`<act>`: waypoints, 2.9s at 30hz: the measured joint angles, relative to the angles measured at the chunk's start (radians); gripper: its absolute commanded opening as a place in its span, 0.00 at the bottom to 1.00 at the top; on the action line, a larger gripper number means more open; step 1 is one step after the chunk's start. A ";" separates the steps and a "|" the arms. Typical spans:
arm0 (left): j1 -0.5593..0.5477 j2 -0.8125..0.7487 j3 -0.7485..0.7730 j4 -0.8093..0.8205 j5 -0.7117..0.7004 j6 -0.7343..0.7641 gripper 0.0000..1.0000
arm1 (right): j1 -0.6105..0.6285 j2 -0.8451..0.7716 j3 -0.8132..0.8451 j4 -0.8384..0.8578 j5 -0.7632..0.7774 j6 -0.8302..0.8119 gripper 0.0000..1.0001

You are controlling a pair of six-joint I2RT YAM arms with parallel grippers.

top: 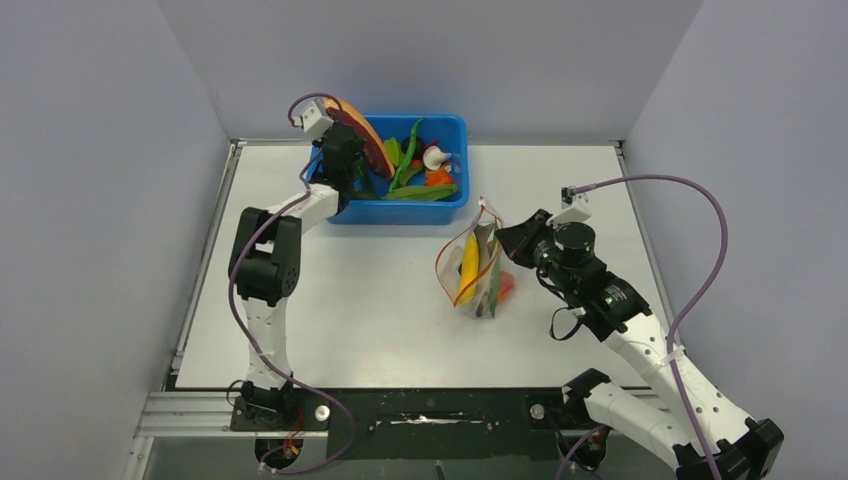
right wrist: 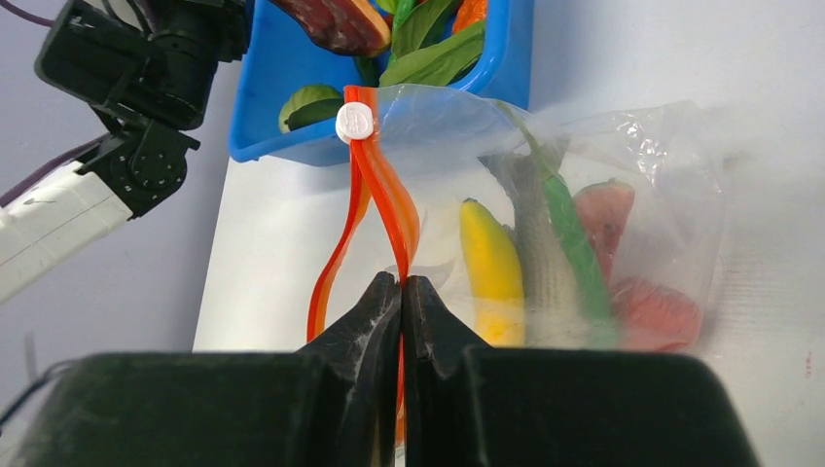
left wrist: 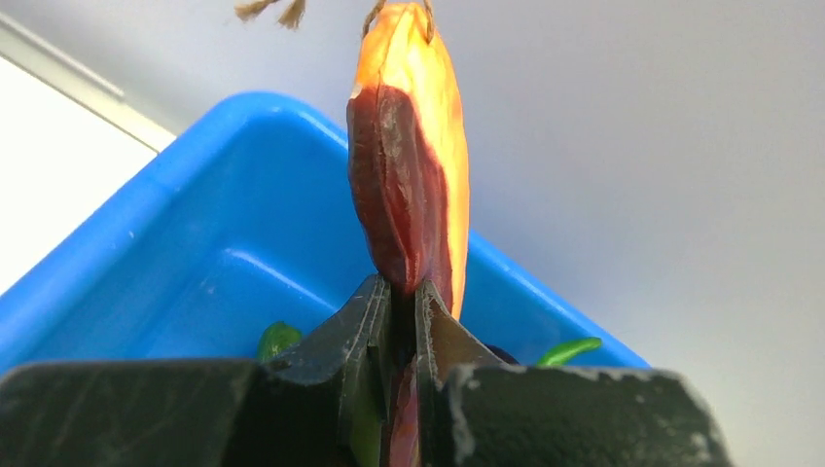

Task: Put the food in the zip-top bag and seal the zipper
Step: Pick up the fake food from the bin, then place the fake food in the zipper food storage bag.

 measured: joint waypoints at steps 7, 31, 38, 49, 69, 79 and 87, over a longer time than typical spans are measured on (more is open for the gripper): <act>-0.056 -0.092 -0.061 0.108 -0.057 0.207 0.00 | 0.000 0.011 0.000 0.002 -0.015 0.019 0.00; -0.089 -0.569 -0.346 0.140 0.136 0.381 0.00 | -0.001 0.057 0.024 0.010 -0.047 0.040 0.00; -0.089 -0.778 -0.441 0.026 0.285 0.333 0.00 | -0.004 0.084 0.028 0.024 -0.091 0.070 0.00; -0.090 -1.050 -0.563 -0.154 0.421 0.311 0.00 | -0.008 0.083 0.020 0.035 -0.123 0.087 0.00; -0.101 -1.274 -0.753 -0.195 0.708 0.048 0.00 | -0.008 0.130 0.023 0.036 -0.192 0.092 0.00; -0.227 -1.202 -0.883 0.090 0.771 -0.076 0.00 | -0.011 0.129 0.061 0.011 -0.187 0.072 0.00; -0.351 -1.123 -0.887 0.146 0.667 -0.042 0.00 | -0.014 0.116 0.100 0.003 -0.175 0.062 0.00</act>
